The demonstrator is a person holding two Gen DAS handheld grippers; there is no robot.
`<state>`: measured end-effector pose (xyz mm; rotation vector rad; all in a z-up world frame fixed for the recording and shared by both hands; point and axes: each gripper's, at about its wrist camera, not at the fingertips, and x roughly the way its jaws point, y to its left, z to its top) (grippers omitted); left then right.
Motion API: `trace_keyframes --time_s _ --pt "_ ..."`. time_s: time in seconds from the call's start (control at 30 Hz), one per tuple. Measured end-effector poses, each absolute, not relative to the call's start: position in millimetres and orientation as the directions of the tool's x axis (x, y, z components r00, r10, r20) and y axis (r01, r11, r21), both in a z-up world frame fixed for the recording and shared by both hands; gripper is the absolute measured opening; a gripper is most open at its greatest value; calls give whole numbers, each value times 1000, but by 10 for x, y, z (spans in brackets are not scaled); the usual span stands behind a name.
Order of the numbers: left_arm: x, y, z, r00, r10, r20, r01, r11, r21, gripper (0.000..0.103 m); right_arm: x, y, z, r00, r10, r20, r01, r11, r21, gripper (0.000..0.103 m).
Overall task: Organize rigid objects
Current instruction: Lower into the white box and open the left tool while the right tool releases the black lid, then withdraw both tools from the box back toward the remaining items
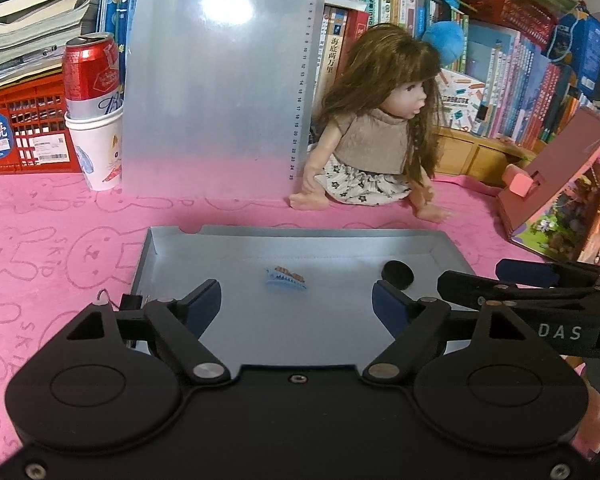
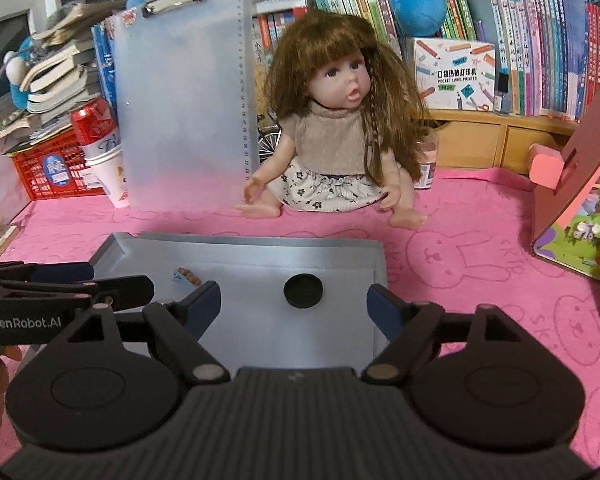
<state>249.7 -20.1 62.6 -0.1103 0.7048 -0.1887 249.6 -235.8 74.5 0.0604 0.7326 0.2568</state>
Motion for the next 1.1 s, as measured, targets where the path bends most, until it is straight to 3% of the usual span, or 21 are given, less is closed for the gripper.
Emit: trace_keyframes --time_s 1.1 --pt "1210 -55 626 728 -298 -617 231 954 -189 83 1208 -2445 721 733 361 -576 -323 931 172 93"
